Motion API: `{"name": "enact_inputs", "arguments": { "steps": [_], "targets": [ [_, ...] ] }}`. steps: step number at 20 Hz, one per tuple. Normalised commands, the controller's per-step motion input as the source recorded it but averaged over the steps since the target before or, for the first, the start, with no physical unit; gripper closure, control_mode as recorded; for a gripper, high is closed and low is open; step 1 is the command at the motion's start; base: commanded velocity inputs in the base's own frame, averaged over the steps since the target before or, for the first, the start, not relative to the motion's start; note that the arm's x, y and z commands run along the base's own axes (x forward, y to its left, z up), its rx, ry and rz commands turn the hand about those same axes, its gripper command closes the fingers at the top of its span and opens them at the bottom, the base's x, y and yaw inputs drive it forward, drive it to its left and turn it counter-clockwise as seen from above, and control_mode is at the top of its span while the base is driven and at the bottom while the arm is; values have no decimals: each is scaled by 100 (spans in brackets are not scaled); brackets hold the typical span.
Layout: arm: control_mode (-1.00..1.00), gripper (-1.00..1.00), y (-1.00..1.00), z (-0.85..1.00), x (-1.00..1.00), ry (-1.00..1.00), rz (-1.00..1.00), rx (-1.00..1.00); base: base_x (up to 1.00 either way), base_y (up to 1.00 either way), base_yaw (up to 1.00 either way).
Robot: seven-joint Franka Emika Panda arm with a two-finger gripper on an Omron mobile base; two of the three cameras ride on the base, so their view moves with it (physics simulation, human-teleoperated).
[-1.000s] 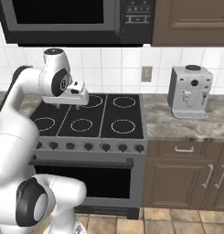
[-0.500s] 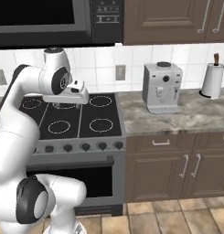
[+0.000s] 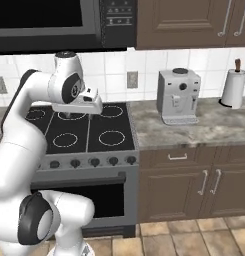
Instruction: Navigate to the toaster oven.
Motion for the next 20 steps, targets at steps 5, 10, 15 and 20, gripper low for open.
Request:
{"name": "enact_inputs", "arguments": {
  "steps": [5, 10, 15, 20],
  "targets": [
    [100, -100, 0, 0, 0, 0, 0, 0, -7, 100, 45],
    [100, -100, 0, 0, 0, 0, 0, 0, 0, 100, 64],
    [100, -100, 0, 0, 0, 0, 0, 0, 5, 89, 64],
    [100, -100, 0, 0, 0, 0, 0, 0, 38, 74, 50]
  ]
}}
